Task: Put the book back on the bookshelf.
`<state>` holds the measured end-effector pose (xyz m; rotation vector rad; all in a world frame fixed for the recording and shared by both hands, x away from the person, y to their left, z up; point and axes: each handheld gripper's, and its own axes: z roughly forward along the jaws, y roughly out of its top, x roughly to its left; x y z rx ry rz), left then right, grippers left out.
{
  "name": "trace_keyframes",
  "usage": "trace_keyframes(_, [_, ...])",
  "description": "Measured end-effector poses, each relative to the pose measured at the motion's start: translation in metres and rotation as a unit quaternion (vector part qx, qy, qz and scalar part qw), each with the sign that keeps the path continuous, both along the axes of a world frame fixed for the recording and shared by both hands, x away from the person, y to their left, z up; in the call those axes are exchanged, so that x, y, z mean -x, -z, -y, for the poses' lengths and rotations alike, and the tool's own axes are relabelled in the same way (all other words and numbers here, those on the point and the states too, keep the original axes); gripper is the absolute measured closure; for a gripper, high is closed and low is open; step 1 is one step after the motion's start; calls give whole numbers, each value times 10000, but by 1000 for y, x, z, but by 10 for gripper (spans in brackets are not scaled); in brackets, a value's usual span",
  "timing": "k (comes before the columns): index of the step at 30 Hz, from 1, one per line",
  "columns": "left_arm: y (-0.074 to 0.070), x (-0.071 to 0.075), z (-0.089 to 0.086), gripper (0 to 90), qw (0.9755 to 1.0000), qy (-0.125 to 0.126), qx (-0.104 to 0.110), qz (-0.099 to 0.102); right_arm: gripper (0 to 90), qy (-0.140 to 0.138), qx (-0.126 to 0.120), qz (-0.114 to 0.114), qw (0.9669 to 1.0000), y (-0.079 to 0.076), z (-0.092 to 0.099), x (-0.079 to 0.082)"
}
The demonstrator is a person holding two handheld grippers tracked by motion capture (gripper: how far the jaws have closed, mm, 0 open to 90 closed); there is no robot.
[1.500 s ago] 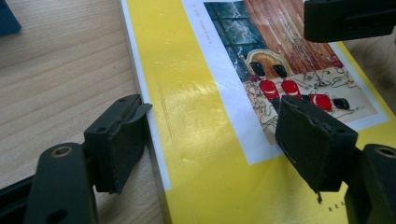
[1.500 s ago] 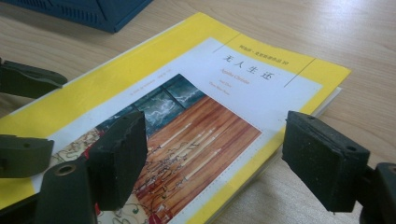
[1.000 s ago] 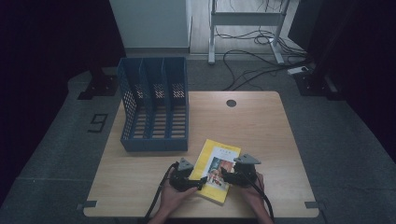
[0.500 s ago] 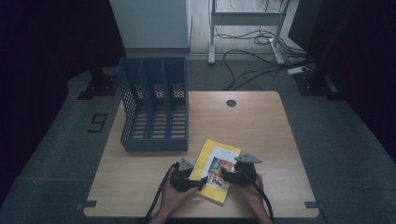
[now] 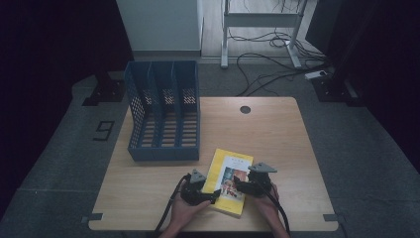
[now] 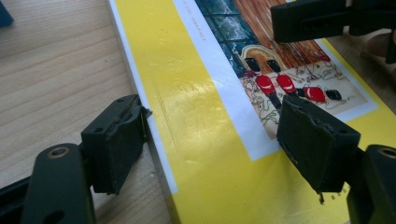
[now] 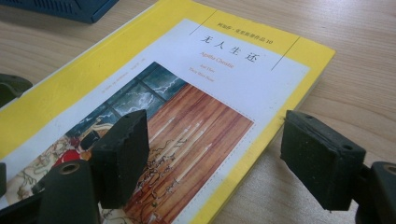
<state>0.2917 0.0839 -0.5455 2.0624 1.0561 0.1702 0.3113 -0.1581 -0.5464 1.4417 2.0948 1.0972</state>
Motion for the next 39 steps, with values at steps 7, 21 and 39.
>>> trace_keyframes(7, [0, -3, -1, 240, 10000, 2, 35, -6, 214, -13, -112, -113, 9999, 1, 3, -3])
trace_keyframes(21, [1, -2, 0, 234, 10000, -4, 28, 28, 277, -19, -306, -94, 9995, -6, 4, -1])
trace_keyframes(39, [1, -2, 0, 233, 10000, 9, 39, 59, 260, 49, -365, -195, 9991, 0, 8, -7])
